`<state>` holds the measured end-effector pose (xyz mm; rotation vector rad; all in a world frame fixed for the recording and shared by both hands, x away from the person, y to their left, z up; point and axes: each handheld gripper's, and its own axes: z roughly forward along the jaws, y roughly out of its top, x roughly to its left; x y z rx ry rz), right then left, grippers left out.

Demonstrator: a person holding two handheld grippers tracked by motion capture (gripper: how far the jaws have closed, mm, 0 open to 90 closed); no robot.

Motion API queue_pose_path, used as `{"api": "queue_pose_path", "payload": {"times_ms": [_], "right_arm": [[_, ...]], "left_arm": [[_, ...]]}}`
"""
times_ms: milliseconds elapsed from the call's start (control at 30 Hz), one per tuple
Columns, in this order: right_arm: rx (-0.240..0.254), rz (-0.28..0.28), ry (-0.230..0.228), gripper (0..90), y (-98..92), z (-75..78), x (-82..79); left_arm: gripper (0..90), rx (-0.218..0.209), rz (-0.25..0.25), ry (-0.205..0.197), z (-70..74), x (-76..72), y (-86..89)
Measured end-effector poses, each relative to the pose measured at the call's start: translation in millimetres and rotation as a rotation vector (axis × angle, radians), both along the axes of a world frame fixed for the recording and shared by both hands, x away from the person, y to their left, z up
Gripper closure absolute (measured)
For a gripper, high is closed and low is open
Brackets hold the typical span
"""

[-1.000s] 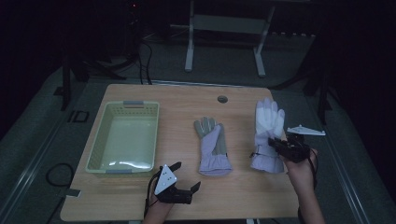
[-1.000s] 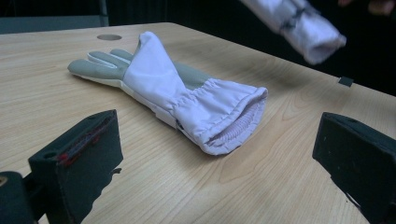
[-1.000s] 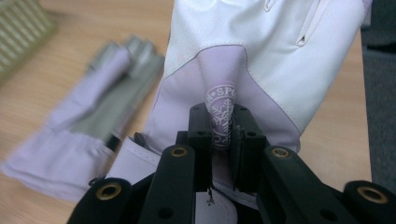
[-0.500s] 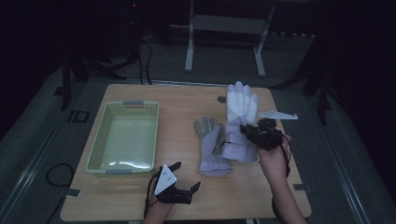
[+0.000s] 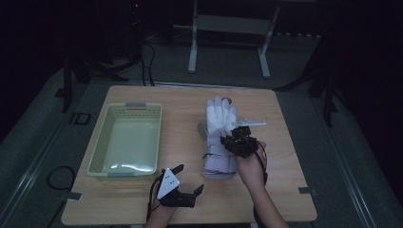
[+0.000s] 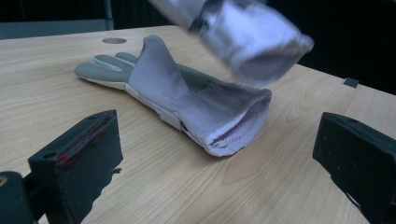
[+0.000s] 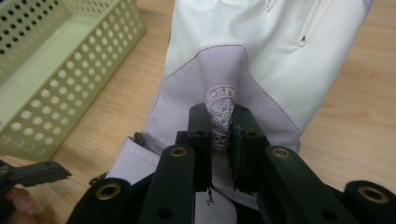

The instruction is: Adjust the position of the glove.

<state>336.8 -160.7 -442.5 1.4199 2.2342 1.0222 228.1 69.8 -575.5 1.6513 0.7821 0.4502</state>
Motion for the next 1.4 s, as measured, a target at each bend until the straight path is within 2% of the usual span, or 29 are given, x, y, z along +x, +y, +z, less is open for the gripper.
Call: {"api": "queue_pose_path", "payload": {"times_ms": [33, 100, 133, 200, 233, 300, 467, 500, 667, 733, 767, 833, 867, 933, 1000, 1033, 1067, 1100, 1133, 1167, 1200, 1233, 1267, 1300, 1333, 1367, 1400], "right_arm": [[0.0, 0.0, 0.0, 79.9, 0.0, 0.0, 0.0], [-0.036, -0.013, 0.018, 79.6, 4.1, -12.3, 5.3], [-0.036, -0.013, 0.018, 79.6, 4.1, -12.3, 5.3], [-0.049, -0.019, 0.057, 79.5, 4.8, -24.0, 12.6], [-0.049, -0.019, 0.057, 79.5, 4.8, -24.0, 12.6], [-0.058, -0.026, 0.089, 79.3, 6.0, -33.7, 18.4], [-0.067, -0.036, 0.114, 78.7, 8.6, -44.7, 25.0], [-0.087, -0.034, 0.112, 78.4, 11.7, -49.7, 25.8], [-0.084, -0.027, 0.138, 75.2, 11.2, -57.3, 29.3], [-0.074, -0.019, 0.139, 68.4, 8.3, -59.5, 31.0], [-0.074, -0.019, 0.139, 68.4, 8.3, -59.5, 31.0], [-0.066, -0.003, 0.126, 63.5, 6.3, -57.3, 30.1], [-0.063, 0.015, 0.108, 56.7, 4.0, -54.1, 28.8], [-0.051, 0.019, 0.095, 54.3, 2.5, -52.1, 27.7], [-0.047, 0.028, 0.066, 47.0, -0.8, -47.9, 25.7], [-0.022, 0.047, 0.057, 38.5, -4.4, -43.9, 24.2], [-0.006, 0.052, 0.044, 34.5, -6.6, -42.0, 23.5], [-0.006, 0.052, 0.044, 34.5, -6.6, -42.0, 23.5], [0.02, 0.075, 0.028, 25.1, -10.3, -40.0, 21.9], [0.054, 0.095, 0.015, 19.6, -15.4, -37.7, 20.7], [0.054, 0.095, 0.015, 19.6, -15.4, -37.7, 20.7], [0.081, 0.136, 0.001, 11.4, -20.5, -36.1, 18.8], [0.08, 0.147, -0.022, 12.7, -22.9, -35.2, 17.7], [0.08, 0.147, -0.022, 12.7, -22.9, -35.2, 17.7], [0.094, 0.167, -0.058, 12.8, -25.8, -35.0, 16.3], [0.089, 0.211, -0.088, 13.8, -31.6, -34.8, 15.7], [0.089, 0.211, -0.088, 13.8, -31.6, -34.8, 15.7]], "left_arm": [[1.4, 0.002, 0.0, -0.001, 0.0, 0.0, 0.1], [1.4, 0.005, 0.001, -0.001, 0.1, -0.1, 0.0], [1.4, 0.006, 0.002, -0.002, 0.1, -0.2, -0.1], [1.4, 0.006, 0.002, -0.002, 0.1, -0.3, -0.3], [1.4, 0.008, 0.002, -0.002, 0.1, -0.3, -0.3], [1.5, 0.008, 0.001, -0.003, 0.1, -0.1, -0.3], [1.4, 0.009, 0.001, -0.003, 0.1, -0.1, -0.3], [1.4, 0.01, 0.0, -0.003, 0.1, -0.1, -0.3], [1.5, 0.008, -0.001, -0.003, 0.1, -0.1, -0.4], [1.4, 0.009, 0.0, -0.002, 0.1, 0.0, -0.2], [1.4, 0.008, 0.0, -0.001, 0.1, 0.1, -0.2], [1.4, 0.006, 0.0, 0.001, 0.1, 0.3, -0.2], [1.4, 0.006, 0.0, 0.001, 0.1, 0.4, -0.3], [1.4, 0.009, -0.001, 0.004, 0.2, 0.4, -0.2], [1.5, 0.01, -0.002, 0.004, 0.2, 0.4, -0.3], [1.4, 0.01, -0.002, 0.004, 0.2, 0.5, -0.4], [1.4, 0.011, -0.002, 0.002, 0.1, 0.5, -0.5], [1.4, 0.012, -0.001, 0.002, 0.2, 0.5, -0.6], [1.5, 0.011, -0.001, 0.003, 0.2, 0.5, -0.6], [1.5, 0.01, 0.0, 0.005, 0.2, 0.7, -0.6], [1.4, 0.01, 0.0, 0.005, 0.2, 0.7, -0.6], [1.5, 0.01, 0.0, 0.006, 0.2, 0.8, -0.5], [1.4, 0.01, 0.0, 0.006, 0.1, 0.8, -0.6], [1.4, 0.01, 0.0, 0.006, 0.1, 0.8, -0.6], [1.4, 0.012, 0.001, 0.004, 0.2, 0.5, -0.7], [1.5, 0.014, 0.0, 0.0, 0.2, 0.1, -0.9], [1.5, 0.016, 0.0, -0.002, 0.2, -0.1, -1.0]]}}
